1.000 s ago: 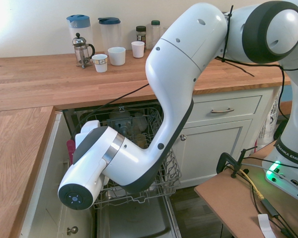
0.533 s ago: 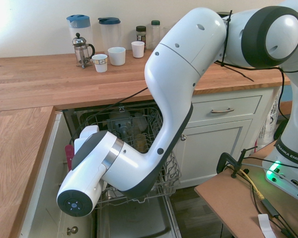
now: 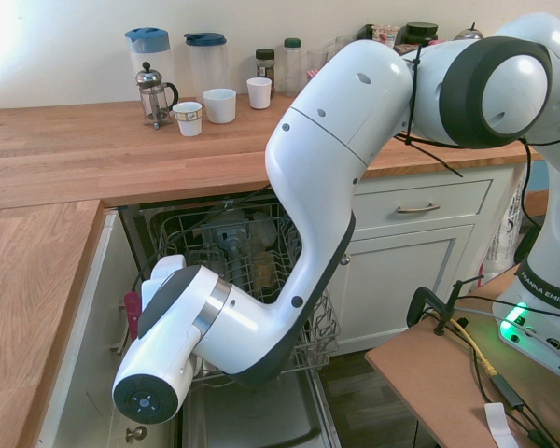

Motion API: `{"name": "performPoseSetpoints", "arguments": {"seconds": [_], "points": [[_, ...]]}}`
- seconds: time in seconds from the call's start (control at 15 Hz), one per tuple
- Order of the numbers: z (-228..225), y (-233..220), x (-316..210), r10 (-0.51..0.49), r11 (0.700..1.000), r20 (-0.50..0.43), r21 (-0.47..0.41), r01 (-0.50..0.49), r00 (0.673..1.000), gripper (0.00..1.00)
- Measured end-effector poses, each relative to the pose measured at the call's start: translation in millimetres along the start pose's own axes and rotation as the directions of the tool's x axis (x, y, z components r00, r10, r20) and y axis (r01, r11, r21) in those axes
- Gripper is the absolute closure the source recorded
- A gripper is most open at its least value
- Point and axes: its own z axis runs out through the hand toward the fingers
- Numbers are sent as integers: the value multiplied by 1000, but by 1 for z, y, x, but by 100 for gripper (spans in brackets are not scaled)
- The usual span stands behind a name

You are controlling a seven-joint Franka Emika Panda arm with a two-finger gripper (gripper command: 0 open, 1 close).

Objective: Put the plate in the dishwasher

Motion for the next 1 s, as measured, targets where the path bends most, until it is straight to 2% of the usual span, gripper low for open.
{"name": "performPoseSetpoints", "arguments": {"seconds": [0.4,0.67,1.0], "points": [[-1,-5,5,18,997,-9,69,-18,1000,0],[-17,-2,21,41,991,-37,132,-36,998,0],[-52,40,43,115,978,-74,185,-100,991,0]]}}
